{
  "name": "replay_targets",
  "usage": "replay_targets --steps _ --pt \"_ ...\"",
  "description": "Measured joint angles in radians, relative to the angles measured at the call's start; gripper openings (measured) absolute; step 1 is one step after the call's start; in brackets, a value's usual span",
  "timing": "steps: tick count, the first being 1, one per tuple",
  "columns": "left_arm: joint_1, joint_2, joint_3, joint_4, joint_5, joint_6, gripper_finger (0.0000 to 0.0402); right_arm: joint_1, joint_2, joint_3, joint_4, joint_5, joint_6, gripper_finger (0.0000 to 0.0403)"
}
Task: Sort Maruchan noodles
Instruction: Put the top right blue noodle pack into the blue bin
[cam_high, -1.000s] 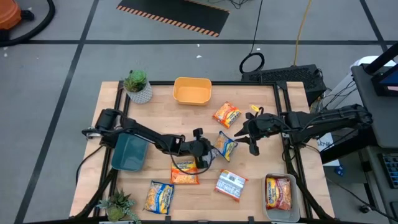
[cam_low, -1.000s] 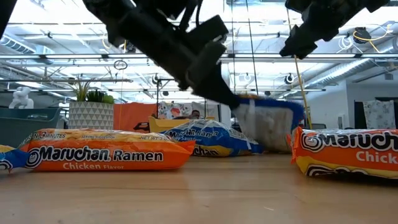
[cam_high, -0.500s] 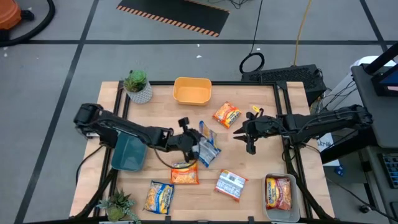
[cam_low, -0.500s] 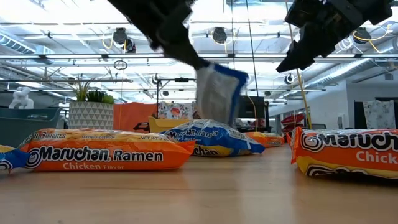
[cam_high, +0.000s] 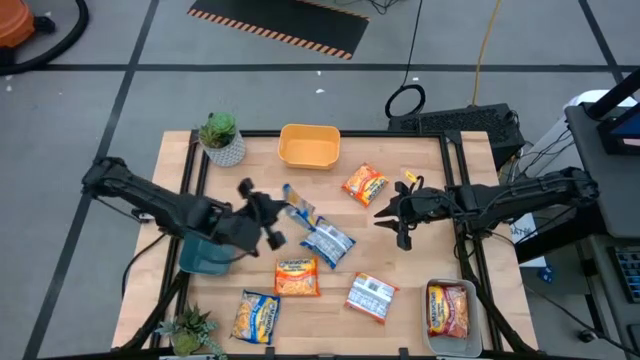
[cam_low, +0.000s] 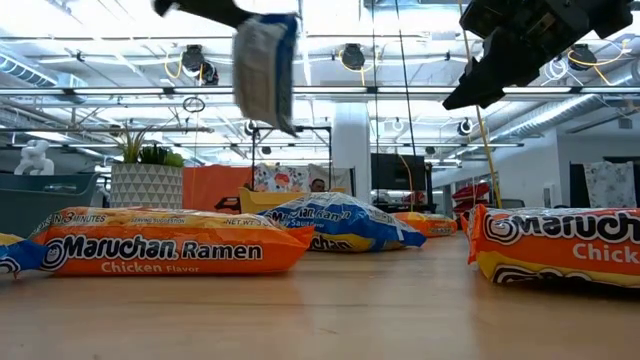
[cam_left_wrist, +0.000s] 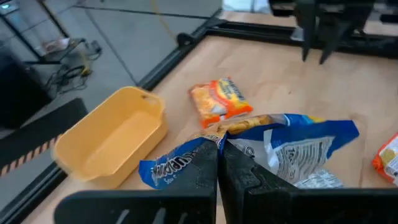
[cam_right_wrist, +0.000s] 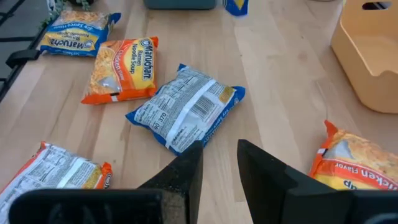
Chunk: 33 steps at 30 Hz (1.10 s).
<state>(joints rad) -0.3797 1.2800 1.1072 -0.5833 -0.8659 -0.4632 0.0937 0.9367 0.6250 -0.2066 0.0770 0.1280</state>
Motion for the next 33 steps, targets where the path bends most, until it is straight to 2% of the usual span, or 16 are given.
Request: replay_targets --steps 4,10,21,26,33 --pt "-0.045 -0.064 0.000 -0.166 -0.050 -0.173 0.0003 0.000 0.000 0.000 0.000 -0.002 -0.005 0.0096" --pt "-0.137 -0.122 0.000 -0.414 -0.049 -0.433 0.0003 0.000 0.000 0.000 -0.001 -0.003 0.016 0.0096" --pt "-0.332 -0.211 0.000 -0.720 -0.012 -0.795 0.0003 0.000 0.000 0.000 0.000 -0.002 0.010 0.0096" --pt "-0.377 -0.217 0.000 -0.845 0.091 -0.941 0.0003 0.000 0.000 0.000 -0.001 -0.002 0.022 0.0096" --pt "-0.437 -0.223 0.000 -0.934 0.201 -1.039 0.0003 0.000 0.000 0.000 -0.008 -0.002 0.043 0.0096"
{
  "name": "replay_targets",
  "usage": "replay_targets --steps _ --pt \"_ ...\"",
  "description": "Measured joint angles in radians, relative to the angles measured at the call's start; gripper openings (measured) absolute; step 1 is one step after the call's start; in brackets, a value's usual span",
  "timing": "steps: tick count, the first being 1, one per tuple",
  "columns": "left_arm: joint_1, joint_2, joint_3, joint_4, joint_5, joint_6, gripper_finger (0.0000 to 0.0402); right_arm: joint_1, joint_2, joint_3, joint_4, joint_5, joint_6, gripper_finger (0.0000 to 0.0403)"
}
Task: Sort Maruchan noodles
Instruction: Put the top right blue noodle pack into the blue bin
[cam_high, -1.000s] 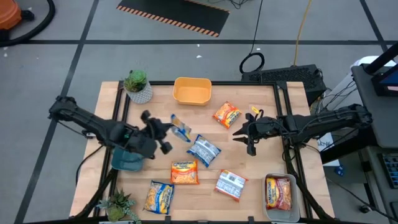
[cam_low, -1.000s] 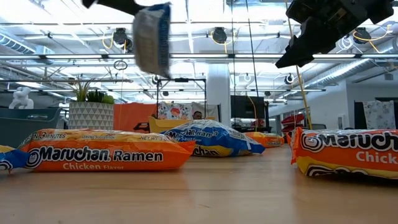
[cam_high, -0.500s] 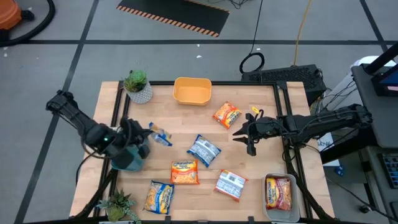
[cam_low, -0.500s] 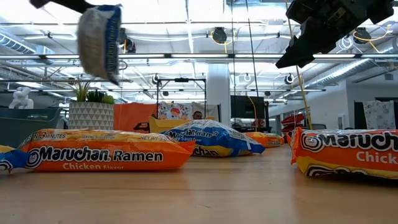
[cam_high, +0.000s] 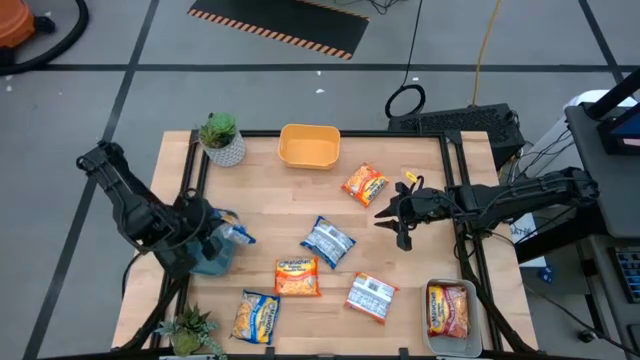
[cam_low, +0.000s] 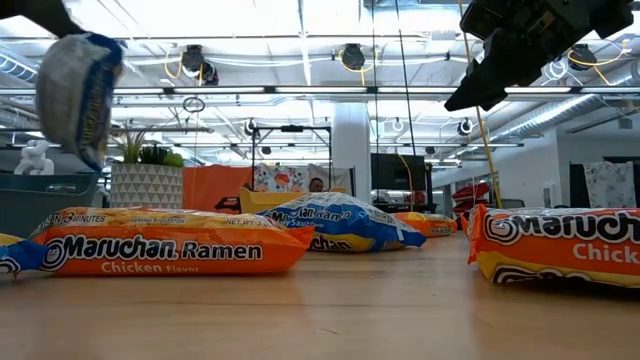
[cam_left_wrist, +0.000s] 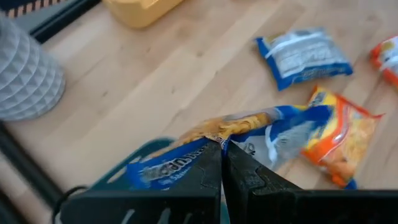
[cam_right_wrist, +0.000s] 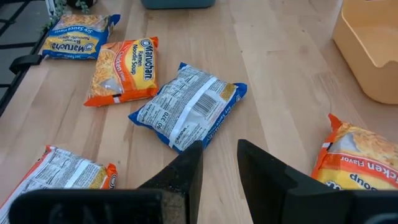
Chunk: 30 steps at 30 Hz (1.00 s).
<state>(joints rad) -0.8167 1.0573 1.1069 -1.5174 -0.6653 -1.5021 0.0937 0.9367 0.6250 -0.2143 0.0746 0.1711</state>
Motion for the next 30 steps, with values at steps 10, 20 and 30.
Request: replay_targets --steps 10,20,30 --pt "-0.026 -0.090 0.000 -0.055 0.043 -0.069 0.0003 0.000 0.000 0.000 0.000 0.000 -0.010 0.0096" --pt "0.017 -0.102 0.000 -0.054 0.218 -0.051 0.0003 0.000 0.000 0.000 0.000 0.000 -0.026 0.0096" --pt "0.051 -0.054 -0.001 -0.053 0.293 0.018 0.0003 0.000 0.000 0.000 0.000 -0.001 -0.026 0.0096"
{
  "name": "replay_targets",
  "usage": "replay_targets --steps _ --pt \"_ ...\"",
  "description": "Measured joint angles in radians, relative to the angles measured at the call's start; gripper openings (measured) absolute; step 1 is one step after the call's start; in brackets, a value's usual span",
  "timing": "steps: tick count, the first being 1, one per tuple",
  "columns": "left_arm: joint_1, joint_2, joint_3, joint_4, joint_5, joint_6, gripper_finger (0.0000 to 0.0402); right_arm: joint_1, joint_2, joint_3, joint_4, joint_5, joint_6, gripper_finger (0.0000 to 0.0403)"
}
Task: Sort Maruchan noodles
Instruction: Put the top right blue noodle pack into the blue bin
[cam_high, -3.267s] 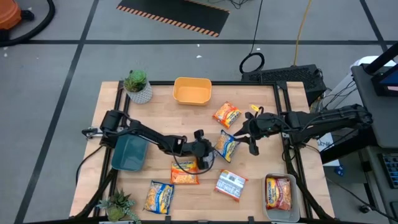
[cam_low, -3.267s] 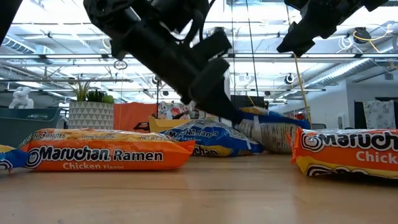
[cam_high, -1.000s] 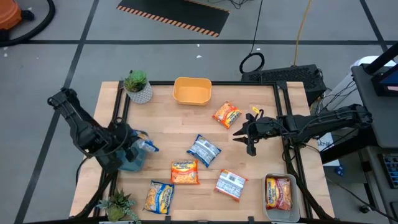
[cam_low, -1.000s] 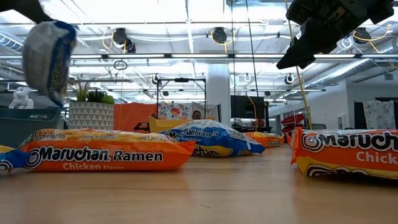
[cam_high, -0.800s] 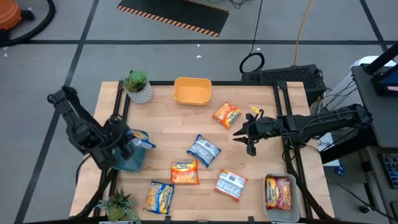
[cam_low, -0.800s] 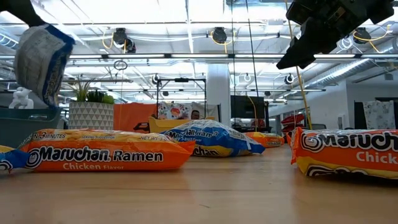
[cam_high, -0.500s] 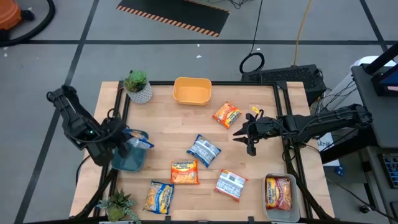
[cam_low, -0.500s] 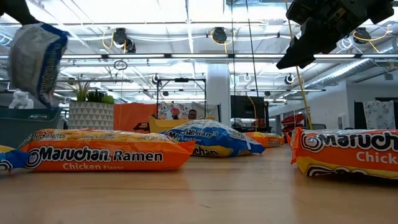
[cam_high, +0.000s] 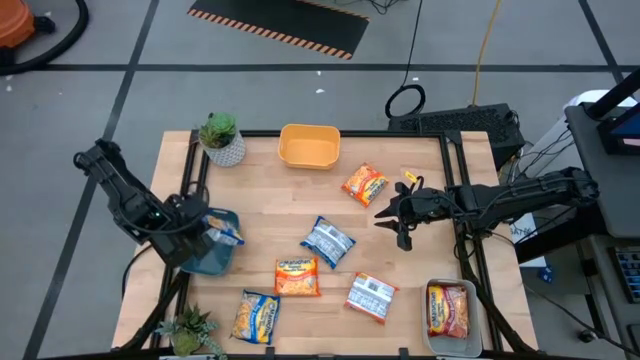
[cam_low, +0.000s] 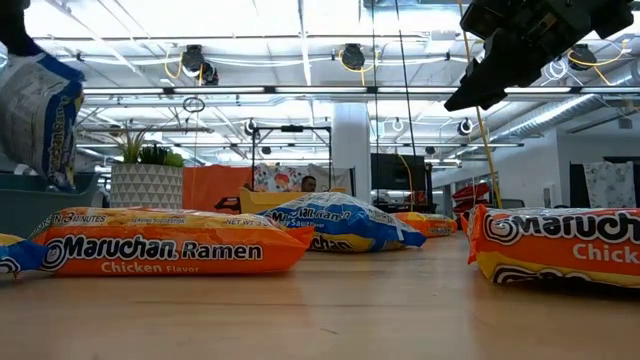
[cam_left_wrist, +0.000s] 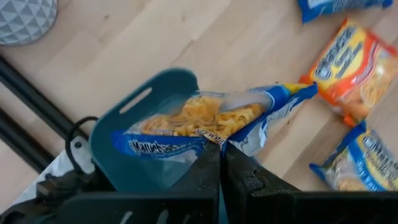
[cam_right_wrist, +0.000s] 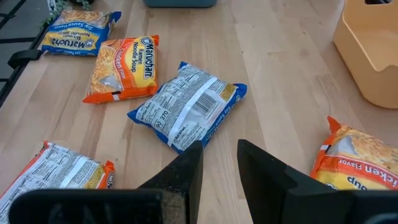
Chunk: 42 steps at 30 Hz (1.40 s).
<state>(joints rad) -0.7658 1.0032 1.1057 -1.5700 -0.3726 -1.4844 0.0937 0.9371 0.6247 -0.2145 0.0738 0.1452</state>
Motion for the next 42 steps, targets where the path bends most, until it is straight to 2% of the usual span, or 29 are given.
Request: replay_targets --steps 11,16,18,23,27,35,38,42 --pt "0.000 0.025 0.000 0.000 0.074 0.009 0.0003 0.000 0.000 0.000 0.000 -0.001 -0.004 0.0096" --pt "0.000 0.025 0.000 -0.001 0.116 0.006 0.0004 0.000 0.000 0.000 0.000 -0.040 -0.008 0.0096" --pt "0.000 0.025 0.000 -0.001 0.108 0.005 0.0009 0.000 0.000 0.000 0.000 -0.053 -0.008 0.0096" --pt "0.030 0.025 -0.001 -0.001 -0.004 0.005 0.0018 0.000 0.000 0.000 0.001 -0.052 -0.011 0.0096" --pt "0.069 0.025 -0.023 0.000 -0.012 0.029 0.0020 0.000 0.000 0.000 0.000 -0.053 -0.011 0.0096" --pt "0.106 0.025 -0.129 -0.001 0.124 0.031 0.0023 0.000 0.000 0.000 0.000 -0.090 -0.038 0.0096" --pt "0.106 0.025 -0.157 0.000 0.166 0.017 0.0045 0.000 0.000 0.000 0.000 -0.107 -0.045 0.0096" --pt "0.105 0.024 -0.161 0.024 0.222 0.011 0.0102 0.000 0.000 0.000 0.000 -0.109 -0.045 0.0096"
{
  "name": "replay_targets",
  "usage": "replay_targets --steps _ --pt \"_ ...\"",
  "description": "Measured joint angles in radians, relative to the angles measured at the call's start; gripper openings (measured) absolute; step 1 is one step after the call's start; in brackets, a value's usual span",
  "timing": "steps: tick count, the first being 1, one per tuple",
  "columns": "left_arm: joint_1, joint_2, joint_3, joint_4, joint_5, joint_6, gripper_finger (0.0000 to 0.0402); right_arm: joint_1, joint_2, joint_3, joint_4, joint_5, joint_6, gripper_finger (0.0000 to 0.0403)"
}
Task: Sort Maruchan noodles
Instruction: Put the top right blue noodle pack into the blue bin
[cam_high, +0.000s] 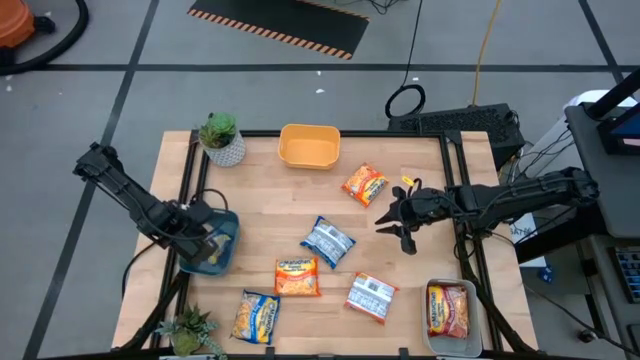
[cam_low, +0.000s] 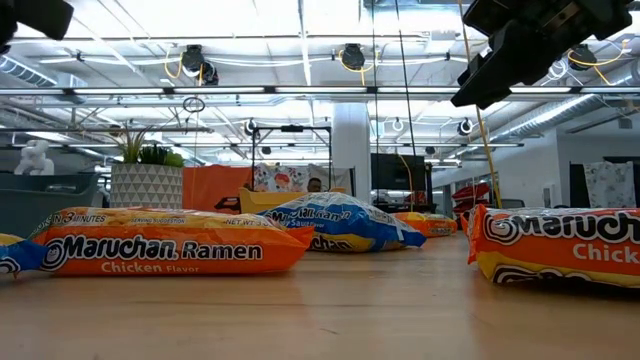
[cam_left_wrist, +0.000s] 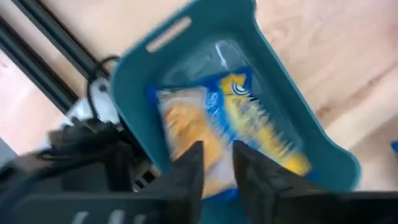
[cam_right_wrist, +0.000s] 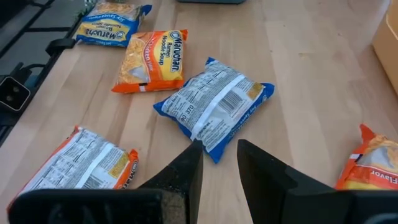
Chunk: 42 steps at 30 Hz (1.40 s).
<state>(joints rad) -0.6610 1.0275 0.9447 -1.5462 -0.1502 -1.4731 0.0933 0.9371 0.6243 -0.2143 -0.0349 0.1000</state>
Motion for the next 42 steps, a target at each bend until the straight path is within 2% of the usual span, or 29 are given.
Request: replay_targets --steps 5,10,15,27,29,33,42 --pt "0.000 0.000 0.000 0.039 0.117 -0.006 0.0165 0.000 0.000 0.000 0.000 0.000 0.000 0.0096" --pt "-0.003 0.000 0.000 0.070 0.148 -0.050 0.0182 0.000 0.000 0.000 0.000 0.000 0.006 0.0096" --pt "-0.024 0.011 0.000 0.126 0.145 -0.053 0.0174 0.000 0.000 0.000 0.000 -0.012 0.036 0.0096" --pt "-0.060 0.155 0.000 0.091 0.188 -0.051 0.0126 0.000 0.000 0.000 0.002 -0.047 0.042 0.0096" --pt "-0.057 0.183 0.000 0.055 0.202 -0.082 0.0119 0.000 0.000 0.000 0.004 -0.047 0.040 0.0096" --pt "-0.044 0.230 0.000 -0.004 0.224 -0.249 0.0107 0.000 0.000 0.000 0.004 -0.047 0.041 0.0096" --pt "-0.034 0.306 0.000 0.102 0.312 -0.353 0.0097 0.000 0.000 0.000 0.005 -0.046 0.037 0.0096"
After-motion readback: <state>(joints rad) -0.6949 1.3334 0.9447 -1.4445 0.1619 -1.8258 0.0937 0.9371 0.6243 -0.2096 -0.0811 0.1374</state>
